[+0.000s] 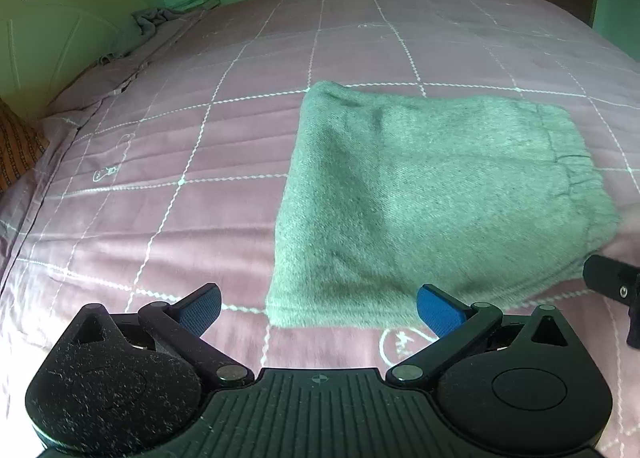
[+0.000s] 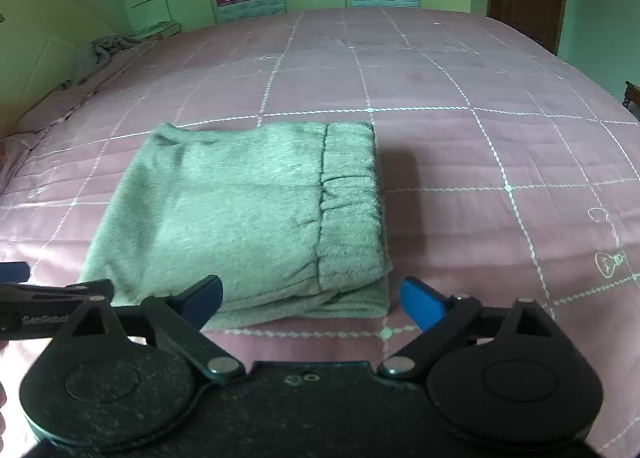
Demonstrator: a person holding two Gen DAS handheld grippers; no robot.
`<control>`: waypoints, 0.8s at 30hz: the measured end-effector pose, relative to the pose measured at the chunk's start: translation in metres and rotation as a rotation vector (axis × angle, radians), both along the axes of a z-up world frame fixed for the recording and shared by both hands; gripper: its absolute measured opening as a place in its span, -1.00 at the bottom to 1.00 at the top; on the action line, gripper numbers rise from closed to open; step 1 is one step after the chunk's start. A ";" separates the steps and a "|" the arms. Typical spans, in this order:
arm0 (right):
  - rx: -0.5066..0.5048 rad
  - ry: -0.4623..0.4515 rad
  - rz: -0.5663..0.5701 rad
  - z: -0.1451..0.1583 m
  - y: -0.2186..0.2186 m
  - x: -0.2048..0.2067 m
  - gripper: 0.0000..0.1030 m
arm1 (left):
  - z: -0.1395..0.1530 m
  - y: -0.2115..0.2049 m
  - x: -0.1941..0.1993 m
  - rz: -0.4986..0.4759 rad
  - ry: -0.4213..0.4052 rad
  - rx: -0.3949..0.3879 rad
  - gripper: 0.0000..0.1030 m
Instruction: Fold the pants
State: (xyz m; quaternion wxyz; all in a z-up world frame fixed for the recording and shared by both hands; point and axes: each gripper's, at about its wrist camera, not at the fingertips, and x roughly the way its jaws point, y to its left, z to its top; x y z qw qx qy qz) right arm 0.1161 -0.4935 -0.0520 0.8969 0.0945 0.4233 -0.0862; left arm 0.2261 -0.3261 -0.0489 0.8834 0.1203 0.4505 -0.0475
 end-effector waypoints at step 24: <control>-0.057 -0.192 0.050 0.124 0.061 -0.195 0.99 | 0.136 0.097 -0.208 0.001 -0.160 -0.137 1.00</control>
